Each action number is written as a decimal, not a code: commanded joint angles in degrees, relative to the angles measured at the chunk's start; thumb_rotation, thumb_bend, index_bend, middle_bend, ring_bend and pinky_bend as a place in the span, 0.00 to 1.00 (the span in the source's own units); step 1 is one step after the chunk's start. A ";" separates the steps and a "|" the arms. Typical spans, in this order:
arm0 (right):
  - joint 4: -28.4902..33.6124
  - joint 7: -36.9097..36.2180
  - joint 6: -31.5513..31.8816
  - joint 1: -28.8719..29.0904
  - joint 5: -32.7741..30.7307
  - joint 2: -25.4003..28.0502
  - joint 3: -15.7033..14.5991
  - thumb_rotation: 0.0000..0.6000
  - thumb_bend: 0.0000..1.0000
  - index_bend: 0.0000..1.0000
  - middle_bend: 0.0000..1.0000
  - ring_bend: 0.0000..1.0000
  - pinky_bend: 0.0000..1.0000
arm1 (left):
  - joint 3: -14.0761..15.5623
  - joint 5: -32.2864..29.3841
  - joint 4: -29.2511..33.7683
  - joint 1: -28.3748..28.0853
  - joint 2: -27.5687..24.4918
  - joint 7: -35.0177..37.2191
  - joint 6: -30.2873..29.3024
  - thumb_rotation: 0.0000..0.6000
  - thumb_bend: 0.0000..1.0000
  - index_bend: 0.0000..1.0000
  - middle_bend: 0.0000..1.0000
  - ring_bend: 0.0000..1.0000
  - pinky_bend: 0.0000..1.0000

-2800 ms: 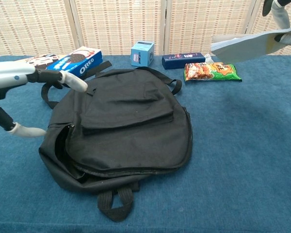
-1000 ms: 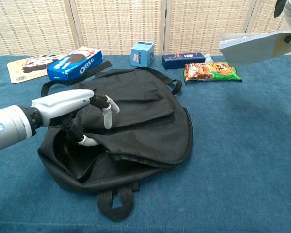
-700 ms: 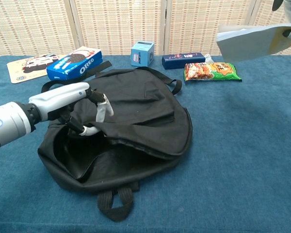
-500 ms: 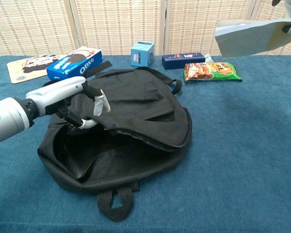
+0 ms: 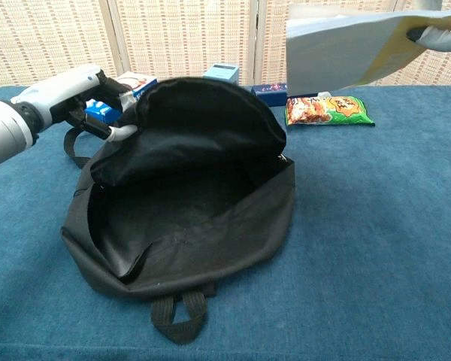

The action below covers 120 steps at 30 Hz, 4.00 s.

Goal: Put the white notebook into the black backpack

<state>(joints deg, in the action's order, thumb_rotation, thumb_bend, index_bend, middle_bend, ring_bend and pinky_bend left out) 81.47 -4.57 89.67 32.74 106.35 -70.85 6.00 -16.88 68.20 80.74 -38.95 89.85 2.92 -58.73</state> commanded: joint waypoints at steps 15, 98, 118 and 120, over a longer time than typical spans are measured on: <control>8.66 -1.98 5.10 1.53 8.86 0.63 -0.07 1.00 0.61 0.69 0.40 0.22 0.18 | -4.81 -15.79 -1.15 -5.71 -1.16 -8.45 6.62 1.00 0.55 0.81 0.39 0.32 0.18; -48.76 -12.80 -22.70 24.00 -3.74 -44.05 -4.43 1.00 0.61 0.71 0.47 0.25 0.19 | -5.06 -33.51 9.46 -10.77 -15.23 -5.05 12.85 1.00 0.55 0.79 0.39 0.32 0.18; -42.42 -7.36 -25.57 22.47 -7.73 -41.32 -5.57 1.00 0.00 0.03 0.09 0.02 0.04 | -3.27 -33.35 9.63 -10.99 -16.23 -3.84 13.53 1.00 0.55 0.77 0.38 0.32 0.18; -38.10 -6.06 -25.74 21.97 -8.07 -39.01 -5.68 1.00 0.00 0.00 0.04 0.00 0.02 | -3.08 -33.25 9.70 -10.94 -16.21 -3.81 13.39 1.00 0.55 0.77 0.38 0.32 0.18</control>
<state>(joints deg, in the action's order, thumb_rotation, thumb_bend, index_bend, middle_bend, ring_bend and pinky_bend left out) 38.34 -12.69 64.32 55.68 98.74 -113.02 0.88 -19.98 34.92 90.42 -49.90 73.65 -0.90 -45.31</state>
